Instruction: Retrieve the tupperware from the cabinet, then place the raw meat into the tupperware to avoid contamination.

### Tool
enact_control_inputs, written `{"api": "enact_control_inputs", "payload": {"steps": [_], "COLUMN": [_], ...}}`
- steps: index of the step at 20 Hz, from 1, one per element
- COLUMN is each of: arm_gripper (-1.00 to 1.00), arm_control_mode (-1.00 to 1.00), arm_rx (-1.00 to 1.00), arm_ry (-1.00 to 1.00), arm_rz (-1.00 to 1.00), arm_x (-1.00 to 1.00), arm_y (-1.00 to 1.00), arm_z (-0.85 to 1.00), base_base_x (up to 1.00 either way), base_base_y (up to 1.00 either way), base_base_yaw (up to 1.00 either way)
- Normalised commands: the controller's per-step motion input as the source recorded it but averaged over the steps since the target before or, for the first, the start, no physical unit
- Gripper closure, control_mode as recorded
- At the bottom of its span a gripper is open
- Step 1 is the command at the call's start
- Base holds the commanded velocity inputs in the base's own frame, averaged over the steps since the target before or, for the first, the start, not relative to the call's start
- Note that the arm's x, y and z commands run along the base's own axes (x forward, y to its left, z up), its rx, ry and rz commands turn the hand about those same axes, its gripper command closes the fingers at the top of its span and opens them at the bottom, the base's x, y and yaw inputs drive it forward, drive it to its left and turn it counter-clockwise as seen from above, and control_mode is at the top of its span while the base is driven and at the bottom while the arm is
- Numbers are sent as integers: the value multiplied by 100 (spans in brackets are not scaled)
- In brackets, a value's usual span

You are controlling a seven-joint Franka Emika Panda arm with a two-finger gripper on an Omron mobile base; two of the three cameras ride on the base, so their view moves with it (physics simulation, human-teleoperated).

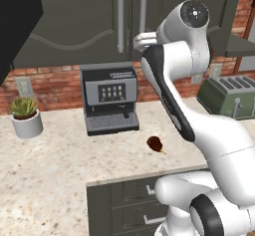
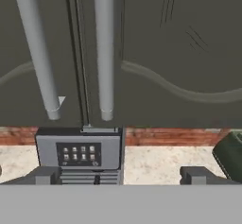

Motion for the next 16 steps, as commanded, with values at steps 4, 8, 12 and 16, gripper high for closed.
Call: {"api": "enact_control_inputs", "payload": {"steps": [4, 8, 12, 16], "arm_gripper": [-100, -100, -100, -100], "arm_control_mode": [-100, -100, -100, -100], "arm_rx": [0, -2, -6, -7], "arm_ry": [-3, 0, 0, 0], "arm_rz": [0, 0, 1, 0], "arm_x": [10, 26, 33, 44], "arm_y": [14, 18, 3, 0], "arm_z": [41, 19, 7, 3], "base_base_x": [0, 0, 0, 0], "base_base_y": [0, 0, 0, 0], "base_base_yaw": [0, 0, 0, 0]}}
